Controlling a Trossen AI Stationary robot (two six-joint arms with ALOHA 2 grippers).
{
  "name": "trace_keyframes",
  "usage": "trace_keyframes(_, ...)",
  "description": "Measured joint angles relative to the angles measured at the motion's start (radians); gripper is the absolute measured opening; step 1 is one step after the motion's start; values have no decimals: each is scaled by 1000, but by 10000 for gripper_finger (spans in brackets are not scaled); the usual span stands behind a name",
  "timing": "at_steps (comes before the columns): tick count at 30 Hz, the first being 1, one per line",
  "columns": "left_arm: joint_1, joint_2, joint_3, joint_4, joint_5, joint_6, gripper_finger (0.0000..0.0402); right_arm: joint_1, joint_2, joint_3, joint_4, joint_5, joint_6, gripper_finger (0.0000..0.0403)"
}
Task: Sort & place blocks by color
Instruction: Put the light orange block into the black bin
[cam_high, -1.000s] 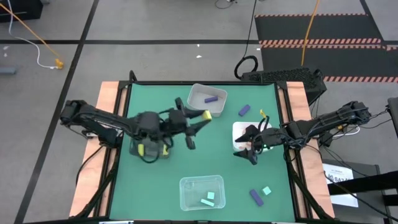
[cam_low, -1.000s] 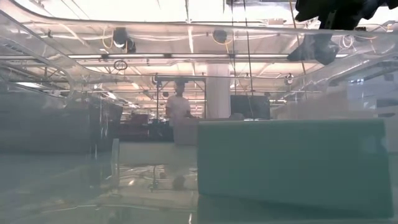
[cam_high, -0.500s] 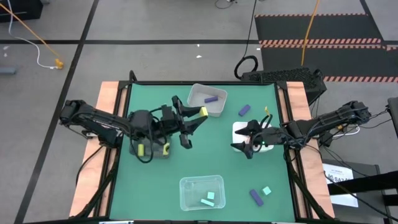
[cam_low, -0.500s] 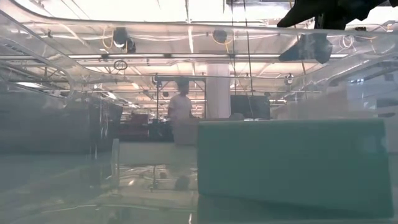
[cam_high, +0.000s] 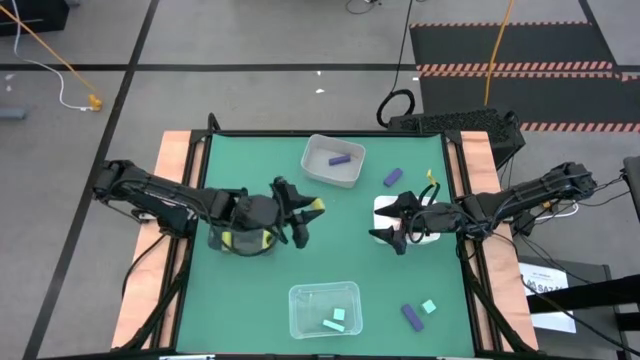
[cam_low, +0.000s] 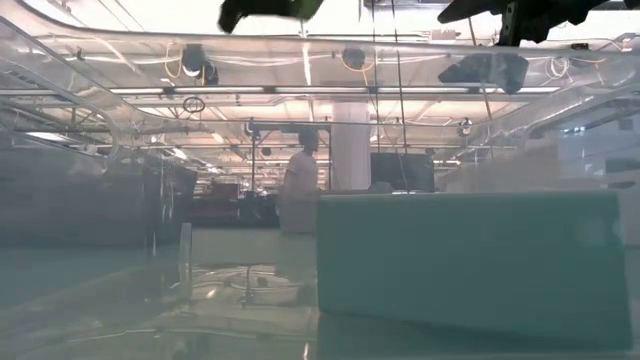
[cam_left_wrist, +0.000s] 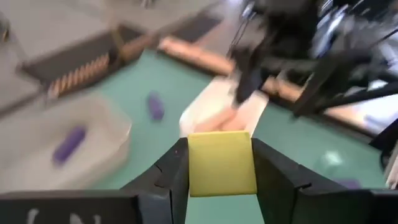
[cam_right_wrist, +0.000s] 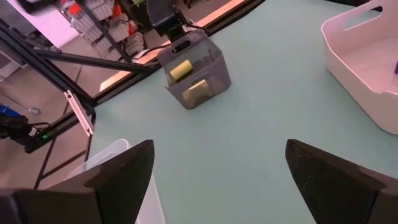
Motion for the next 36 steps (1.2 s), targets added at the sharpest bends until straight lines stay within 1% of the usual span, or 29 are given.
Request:
trace_keyframes(4,0,-3,1,-296,5,-208,135,0,0,0,2,0,1,352)
trace_keyframes(8,0,-3,1,-606,66,-397,135,0,0,0,4,10,1,352)
trace_keyframes(12,0,-2,1,-877,146,-575,135,0,0,0,7,69,1,352)
trace_keyframes(15,-5,-2,1,-1041,188,-671,135,-1,0,0,7,126,1,352)
trace_keyframes(17,-8,-2,-2,-1129,207,-705,135,-2,0,0,6,147,1,352)
trace_keyframes(21,-11,-2,-55,-1138,240,-718,135,-2,0,0,7,161,5,352)
trace_keyframes(24,-10,-2,-109,-1133,250,-735,135,-3,0,0,7,165,51,352)
trace_keyframes(29,2,-2,-205,-1011,293,-766,135,-3,0,0,6,214,80,352)
trace_keyframes(33,3,-2,-226,-1000,293,-838,136,-9,0,0,6,214,81,352)
trace_keyframes(34,3,-2,-229,-997,293,-849,146,-9,0,0,6,214,81,352)
trace_keyframes(36,3,-2,-230,-1000,293,-864,187,-9,0,0,6,213,81,352)
